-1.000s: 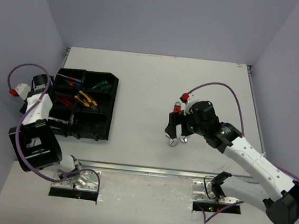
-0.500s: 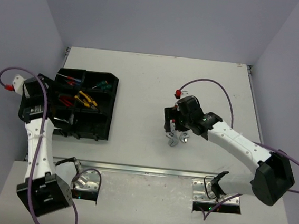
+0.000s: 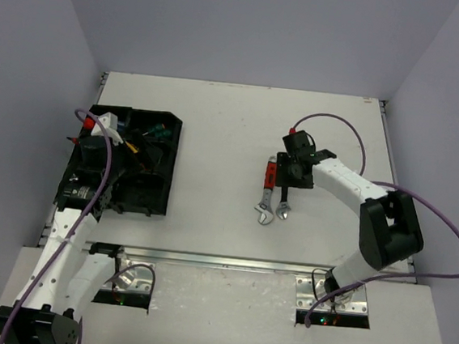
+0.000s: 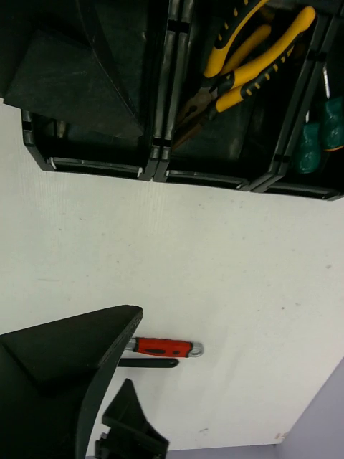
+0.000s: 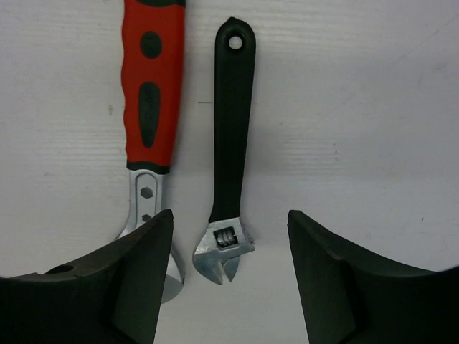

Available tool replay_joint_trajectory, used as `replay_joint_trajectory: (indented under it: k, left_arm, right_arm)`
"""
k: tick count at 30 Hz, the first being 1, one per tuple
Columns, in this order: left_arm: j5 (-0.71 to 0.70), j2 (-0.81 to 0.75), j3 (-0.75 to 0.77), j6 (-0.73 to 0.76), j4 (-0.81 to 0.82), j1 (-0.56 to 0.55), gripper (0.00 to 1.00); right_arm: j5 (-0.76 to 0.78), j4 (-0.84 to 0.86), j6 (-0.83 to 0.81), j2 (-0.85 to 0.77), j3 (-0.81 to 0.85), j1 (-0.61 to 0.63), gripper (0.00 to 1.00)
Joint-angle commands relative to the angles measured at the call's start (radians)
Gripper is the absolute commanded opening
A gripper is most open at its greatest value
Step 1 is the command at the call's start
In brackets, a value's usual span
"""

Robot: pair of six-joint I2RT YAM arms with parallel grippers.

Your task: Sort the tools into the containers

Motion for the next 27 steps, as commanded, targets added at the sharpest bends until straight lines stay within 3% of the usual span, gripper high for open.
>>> replay_joint_trajectory:
  k: [1,10,16,21,22,23,27]
  left_arm:
    - [0.061,-0.014,-0.009,0.062,0.048,-0.019,1.0]
    - [0.115,-0.026,-0.018,0.072,0.064,-0.019,1.0]
    - [0.12,-0.023,-0.021,0.074,0.066,-0.062,1.0]
    - [0.124,-0.018,-0.02,0.072,0.068,-0.063,1.0]
    - [0.124,-0.016,-0.02,0.072,0.068,-0.063,1.0]
    - [0.125,-0.014,-0.021,0.072,0.068,-0.063,1.0]
    - [0.126,-0.008,-0.022,0.07,0.069,-0.063,1.0]
  right_arm:
    - [-0.073,-0.026,-0.079,0.078,0.067,-0.023,0.6]
    - [-0.077,-0.056,-0.084,0.236,0.131,-0.036,0.53]
    - [-0.146,-0.058,-0.08,0.343,0.125,-0.085,0.27]
    - [-0.154,-0.054,-0.063,0.363,0.065,-0.087,0.19]
    - [-0.159,-0.051,-0.063,0.367,0.059,-0.087,0.14]
    - [-0.168,-0.046,-0.064,0.37,0.055,-0.087,0.03]
    - [-0.196,-0.014,-0.069,0.32,0.024,-0.085,0.0]
